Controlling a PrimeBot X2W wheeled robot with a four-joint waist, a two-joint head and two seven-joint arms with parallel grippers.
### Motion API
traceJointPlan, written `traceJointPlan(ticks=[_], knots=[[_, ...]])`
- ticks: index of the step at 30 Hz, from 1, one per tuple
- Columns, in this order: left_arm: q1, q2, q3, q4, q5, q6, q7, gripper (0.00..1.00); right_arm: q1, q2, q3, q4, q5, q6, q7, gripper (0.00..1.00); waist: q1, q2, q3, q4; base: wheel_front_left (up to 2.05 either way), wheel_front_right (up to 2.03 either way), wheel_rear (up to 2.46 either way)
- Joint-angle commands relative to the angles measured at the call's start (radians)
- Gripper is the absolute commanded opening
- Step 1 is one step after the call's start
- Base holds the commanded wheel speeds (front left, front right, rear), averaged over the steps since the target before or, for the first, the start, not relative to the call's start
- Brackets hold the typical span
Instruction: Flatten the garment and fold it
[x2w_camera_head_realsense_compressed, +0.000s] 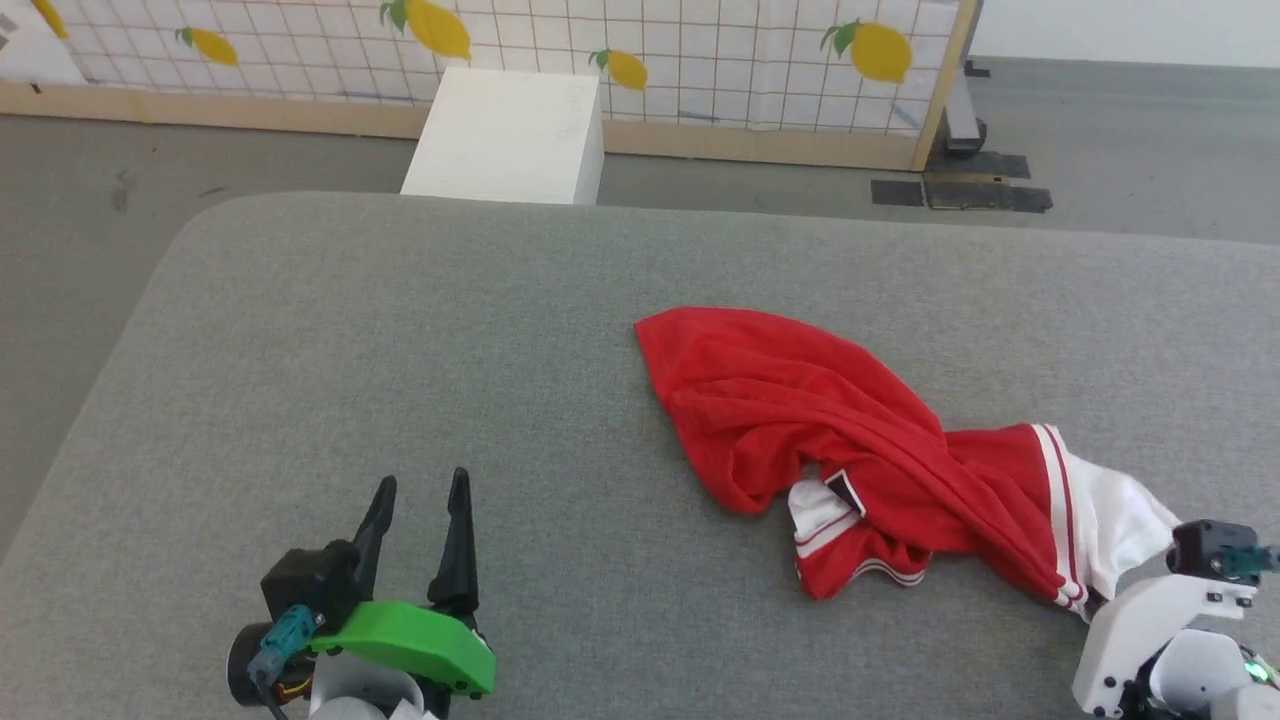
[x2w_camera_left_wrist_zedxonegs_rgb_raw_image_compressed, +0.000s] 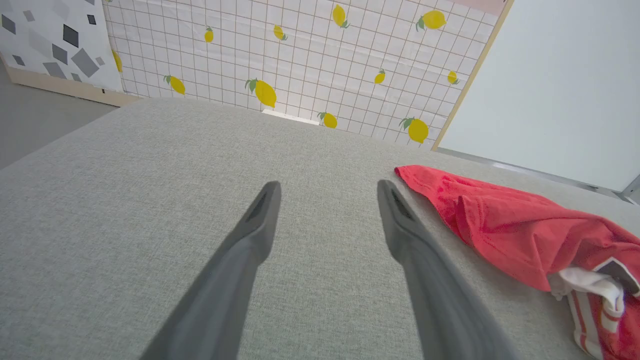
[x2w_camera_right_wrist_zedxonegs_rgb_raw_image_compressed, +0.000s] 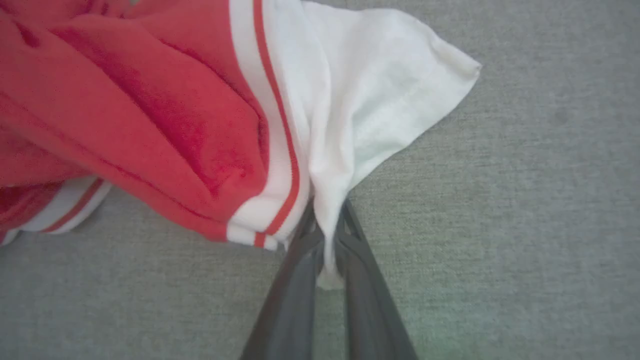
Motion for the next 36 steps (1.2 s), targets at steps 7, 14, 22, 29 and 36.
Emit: traceJointPlan(ticks=[7, 14, 22, 29, 36], knots=[[-0.008, -0.010, 0.009, 0.023, -0.010, -0.013, -0.003, 1.00, 0.011, 0.041, -0.059, -0.187, 0.126, -0.002, -0.167, 1.00, 0.0000, -0.0001, -0.017, -0.023, 0.00, 0.00, 0.00], [-0.113, -0.042, -0.029, 0.048, -0.070, -0.026, 0.104, 1.00, 0.023, 0.044, -0.062, -0.271, 0.220, -0.002, -0.307, 1.00, 0.0000, -0.0001, -0.019, -0.049, 0.00, 0.00, 0.00], [-0.446, -0.066, -0.199, 0.241, -0.117, -0.026, 0.562, 1.00, 0.018, 0.044, -0.011, -0.282, 0.233, -0.002, -0.305, 1.00, 0.0000, -0.0001, 0.029, -0.116, 0.00, 0.00, 0.00], [-0.662, -0.069, -0.337, 0.437, -0.078, -0.028, 0.912, 1.00, 0.011, 0.044, 0.018, -0.260, 0.243, -0.002, -0.309, 1.00, 0.0000, -0.0001, 0.075, -0.181, 0.00, 0.00, 0.00], [-0.734, -0.048, -0.391, 0.571, -0.008, 0.003, 0.955, 1.00, 0.006, 0.045, 0.028, -0.250, 0.243, -0.002, -0.318, 1.00, 0.0000, -0.0001, 0.101, -0.199, 0.00, 0.00, 0.00]])
